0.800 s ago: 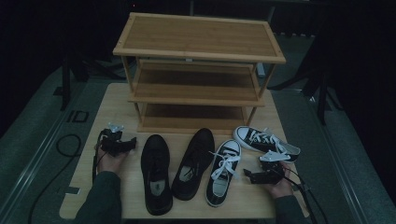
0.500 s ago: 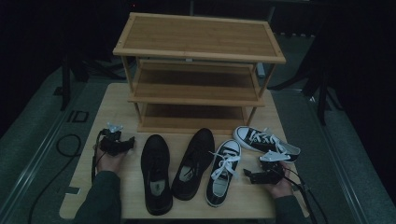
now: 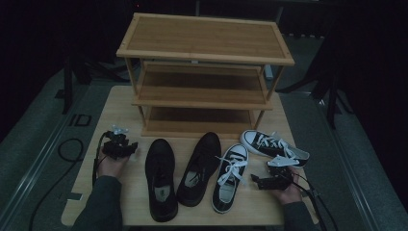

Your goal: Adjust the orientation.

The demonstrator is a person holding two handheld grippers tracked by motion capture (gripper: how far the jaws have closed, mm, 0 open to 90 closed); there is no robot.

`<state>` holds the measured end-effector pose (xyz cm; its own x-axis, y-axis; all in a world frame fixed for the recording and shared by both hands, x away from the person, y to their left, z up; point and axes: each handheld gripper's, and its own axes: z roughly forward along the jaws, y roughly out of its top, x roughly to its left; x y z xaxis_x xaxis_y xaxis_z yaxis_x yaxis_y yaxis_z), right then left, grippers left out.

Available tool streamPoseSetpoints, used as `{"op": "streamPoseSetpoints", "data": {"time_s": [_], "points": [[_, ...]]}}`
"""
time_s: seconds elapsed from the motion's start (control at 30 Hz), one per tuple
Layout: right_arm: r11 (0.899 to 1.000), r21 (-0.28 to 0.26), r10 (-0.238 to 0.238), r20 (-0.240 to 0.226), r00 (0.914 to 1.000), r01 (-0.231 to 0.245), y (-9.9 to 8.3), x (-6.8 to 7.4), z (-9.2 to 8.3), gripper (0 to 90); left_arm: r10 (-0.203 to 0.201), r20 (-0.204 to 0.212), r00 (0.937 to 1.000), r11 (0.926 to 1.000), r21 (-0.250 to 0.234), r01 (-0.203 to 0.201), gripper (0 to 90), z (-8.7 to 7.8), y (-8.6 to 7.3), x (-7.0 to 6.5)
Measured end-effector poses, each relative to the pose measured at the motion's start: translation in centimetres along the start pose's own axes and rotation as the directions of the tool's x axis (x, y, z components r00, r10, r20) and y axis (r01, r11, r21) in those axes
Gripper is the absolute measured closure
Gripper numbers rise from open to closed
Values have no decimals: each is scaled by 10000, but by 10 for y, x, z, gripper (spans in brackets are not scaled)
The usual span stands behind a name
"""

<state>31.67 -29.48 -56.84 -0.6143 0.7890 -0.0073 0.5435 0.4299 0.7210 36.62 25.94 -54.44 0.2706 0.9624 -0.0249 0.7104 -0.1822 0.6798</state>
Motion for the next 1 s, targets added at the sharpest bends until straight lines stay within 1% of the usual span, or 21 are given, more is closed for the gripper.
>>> {"op": "streamPoseSetpoints", "data": {"time_s": [0.17, 0.27, 0.43, 0.47, 0.63, 0.67, 0.77, 0.83, 1.0], "points": [[10000, 3, -18, 4, 10000, 18, 0, 0, 0, 108, 348, 570, 9978, 9994, -105, -342, 562, -18, 13, -7], [10000, -5, 13, 15, 10000, -13, 0, 0, 0, 107, 434, 935, 9947, 9989, -215, -415, 558, -27, 20, -11], [10000, -6, 18, 20, 10000, -18, 0, 0, 0, 107, 754, 1254, 9892, 9971, -209, -733, 558, -37, 31, -20], [10000, -5, 19, 18, 10000, -19, 0, 0, 0, 107, 895, 1385, 9863, 9960, -192, -877, 557, -40, 34, -23], [10000, -6, 18, 19, 10000, -18, 0, 0, 0, 108, 1319, 1670, 9771, 9912, -127, -1316, 557, -49, 41, -33], [10000, -6, 17, 19, 10000, -17, 0, 0, 0, 107, 1475, 1713, 9741, 9889, -106, -1479, 557, -51, 43, -35], [10000, -7, 17, 21, 10000, -17, 0, 0, 0, 107, 1663, 1723, 9709, 9858, -48, -1680, 544, -55, 46, -39], [10000, -4, 22, 19, 10000, -22, 0, 0, 0, 107, 1773, 1803, 9675, 9835, 37, -1809, 543, -58, 49, -41], [10000, -14, 6, 24, 10000, -5, 0, 0, 0, 107, 2142, 2047, 9551, 9746, 206, -2230, 543, -65, 55, -48]]}}
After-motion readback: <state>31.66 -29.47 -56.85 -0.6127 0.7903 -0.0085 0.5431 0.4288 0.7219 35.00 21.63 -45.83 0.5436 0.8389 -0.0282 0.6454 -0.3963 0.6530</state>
